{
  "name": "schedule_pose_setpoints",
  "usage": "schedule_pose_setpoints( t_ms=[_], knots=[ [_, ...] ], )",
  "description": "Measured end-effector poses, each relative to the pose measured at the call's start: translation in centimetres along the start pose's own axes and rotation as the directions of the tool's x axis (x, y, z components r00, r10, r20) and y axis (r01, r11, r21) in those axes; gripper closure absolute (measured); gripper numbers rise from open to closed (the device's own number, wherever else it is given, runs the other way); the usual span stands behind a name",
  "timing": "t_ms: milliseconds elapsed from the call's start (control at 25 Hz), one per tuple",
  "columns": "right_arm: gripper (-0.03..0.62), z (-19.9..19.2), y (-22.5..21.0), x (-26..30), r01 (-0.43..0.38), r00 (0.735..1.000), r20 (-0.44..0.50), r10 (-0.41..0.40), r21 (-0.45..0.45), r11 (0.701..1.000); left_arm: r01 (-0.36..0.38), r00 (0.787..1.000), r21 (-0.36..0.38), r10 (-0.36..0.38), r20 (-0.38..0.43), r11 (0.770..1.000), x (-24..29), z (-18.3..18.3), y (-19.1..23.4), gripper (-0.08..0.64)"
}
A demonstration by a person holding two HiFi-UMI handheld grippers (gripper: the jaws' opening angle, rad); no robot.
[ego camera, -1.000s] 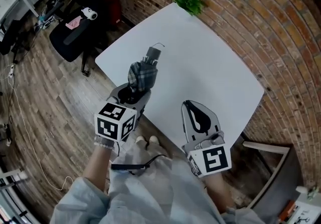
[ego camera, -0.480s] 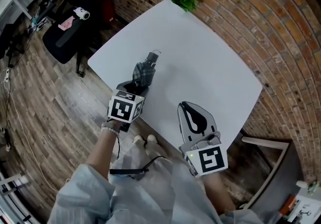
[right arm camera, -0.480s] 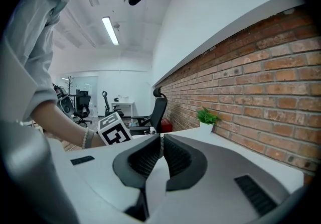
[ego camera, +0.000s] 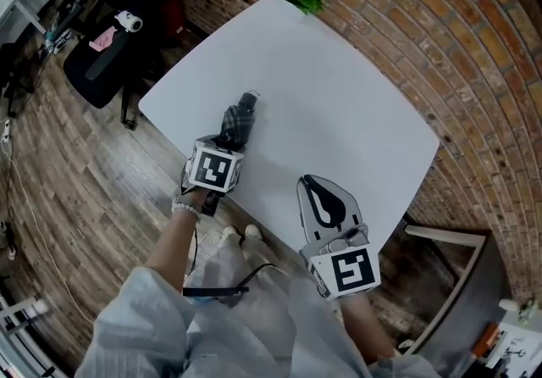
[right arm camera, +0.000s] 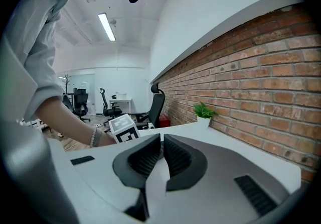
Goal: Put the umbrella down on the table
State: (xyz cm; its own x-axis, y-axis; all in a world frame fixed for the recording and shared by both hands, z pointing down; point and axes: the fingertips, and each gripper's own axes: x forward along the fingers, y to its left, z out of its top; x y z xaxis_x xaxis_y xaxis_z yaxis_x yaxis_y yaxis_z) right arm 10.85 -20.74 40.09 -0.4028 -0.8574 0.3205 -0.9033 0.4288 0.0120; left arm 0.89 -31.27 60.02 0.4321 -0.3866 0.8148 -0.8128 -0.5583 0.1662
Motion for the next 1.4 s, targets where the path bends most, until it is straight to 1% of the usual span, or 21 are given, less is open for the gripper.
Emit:
schedule_pose_setpoints(
  t_ms=[160,320,480,600,680,760,840,1000,1120,1280,1400],
  knots=[
    [0.543,0.0,0.1,0.2,-0.001,1.0,-0.002,0.001,-0.001,1.0,0.007,1.0,0.012,-0.007,0.002,1.0,0.0,0.1,-0.2,0.296],
    [0.543,0.1,0.3,0.3,-0.003,1.0,-0.002,0.003,-0.004,1.0,0.018,0.999,0.024,-0.019,0.044,1.0,-1.1,0.6,-0.2,0.291],
    [0.543,0.4,0.6,0.3,-0.005,1.0,0.006,0.005,-0.009,1.0,0.008,0.994,0.04,-0.012,0.112,0.999,-3.3,1.7,-0.1,0.291],
    [0.543,0.8,1.1,0.4,-0.009,1.0,0.014,0.01,-0.012,1.0,-0.001,0.983,0.035,-0.006,0.186,0.999,-5.4,2.5,0.1,0.293],
    [0.543,1.2,1.5,0.4,-0.014,1.0,0.022,0.015,-0.017,1.0,-0.01,0.972,0.033,0.002,0.234,0.999,-7.1,2.9,0.3,0.315],
    [0.543,1.7,2.0,0.5,-0.022,0.999,0.035,0.023,-0.022,1.0,-0.033,0.958,0.045,0.019,0.287,0.998,-9.0,3.4,0.5,0.349],
    [0.543,2.2,2.6,0.5,-0.029,0.998,0.048,0.03,-0.027,0.999,-0.066,0.938,0.068,0.038,0.345,0.996,-11.0,3.9,0.5,0.391],
    [0.543,3.3,3.7,0.3,-0.041,0.996,0.072,0.044,-0.04,0.998,-0.112,0.894,0.075,0.067,0.443,0.991,-15.2,4.6,0.4,0.461],
    [0.543,4.4,4.3,-0.1,-0.045,0.995,0.091,0.05,-0.053,0.998,-0.142,0.857,0.087,0.079,0.509,0.986,-18.3,5.1,0.1,0.51],
    [0.543,5.8,4.7,-0.5,-0.048,0.992,0.115,0.056,-0.068,0.997,-0.154,0.806,0.092,0.071,0.588,0.984,-22.3,5.9,-0.9,0.531],
    [0.543,6.7,5.1,-0.8,-0.051,0.99,0.129,0.061,-0.082,0.995,-0.156,0.773,0.097,0.061,0.632,0.983,-24.9,6.4,-1.7,0.534]
  ],
)
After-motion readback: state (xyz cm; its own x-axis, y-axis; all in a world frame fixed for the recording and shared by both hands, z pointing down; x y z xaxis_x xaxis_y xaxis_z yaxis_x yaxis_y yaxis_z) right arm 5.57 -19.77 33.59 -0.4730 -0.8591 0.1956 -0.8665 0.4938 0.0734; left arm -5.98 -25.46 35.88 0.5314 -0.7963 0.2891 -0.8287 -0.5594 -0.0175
